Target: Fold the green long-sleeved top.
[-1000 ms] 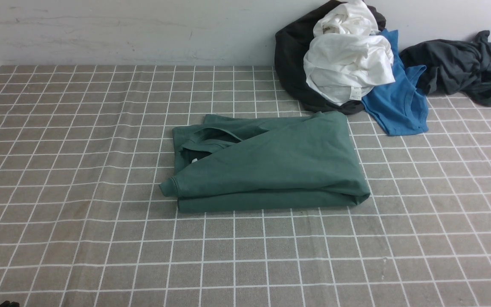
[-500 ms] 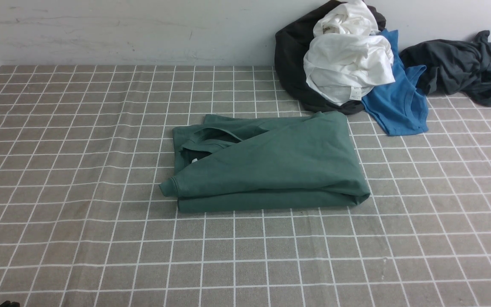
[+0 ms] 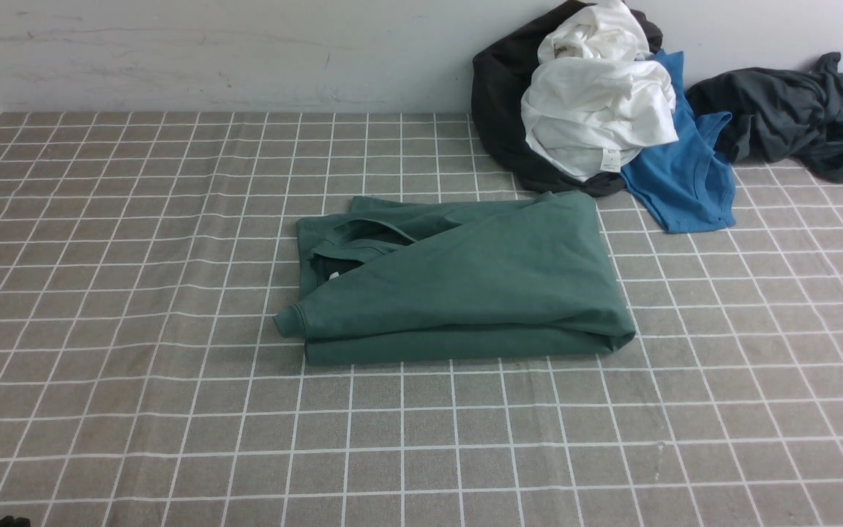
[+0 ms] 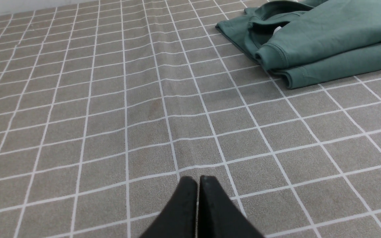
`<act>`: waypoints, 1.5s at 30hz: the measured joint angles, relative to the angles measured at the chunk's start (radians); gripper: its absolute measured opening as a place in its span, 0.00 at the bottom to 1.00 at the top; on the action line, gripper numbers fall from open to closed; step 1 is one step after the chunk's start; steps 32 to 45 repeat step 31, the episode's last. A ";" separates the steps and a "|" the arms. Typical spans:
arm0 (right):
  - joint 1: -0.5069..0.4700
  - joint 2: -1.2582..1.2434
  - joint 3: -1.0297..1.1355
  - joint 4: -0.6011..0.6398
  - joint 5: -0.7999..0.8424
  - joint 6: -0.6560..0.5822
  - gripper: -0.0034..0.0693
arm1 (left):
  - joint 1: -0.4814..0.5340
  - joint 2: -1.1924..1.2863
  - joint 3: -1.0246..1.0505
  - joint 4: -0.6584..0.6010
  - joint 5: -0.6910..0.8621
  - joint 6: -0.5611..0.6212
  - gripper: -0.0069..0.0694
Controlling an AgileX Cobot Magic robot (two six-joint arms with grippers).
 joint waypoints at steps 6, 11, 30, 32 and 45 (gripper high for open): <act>0.000 0.000 0.000 0.000 0.000 0.000 0.03 | 0.051 0.000 0.000 0.000 0.000 0.000 0.08; 0.000 0.000 0.000 0.000 0.000 0.000 0.03 | 0.051 0.000 0.000 0.000 0.000 0.000 0.08; 0.000 0.000 0.000 0.000 0.000 0.000 0.03 | 0.099 0.000 0.000 0.000 0.000 0.000 0.08; 0.000 0.000 0.000 0.000 0.000 0.000 0.03 | 0.099 0.000 0.000 0.000 0.000 0.000 0.08; 0.000 0.000 0.000 0.000 0.000 0.000 0.03 | 0.099 0.000 0.000 0.000 0.000 0.000 0.08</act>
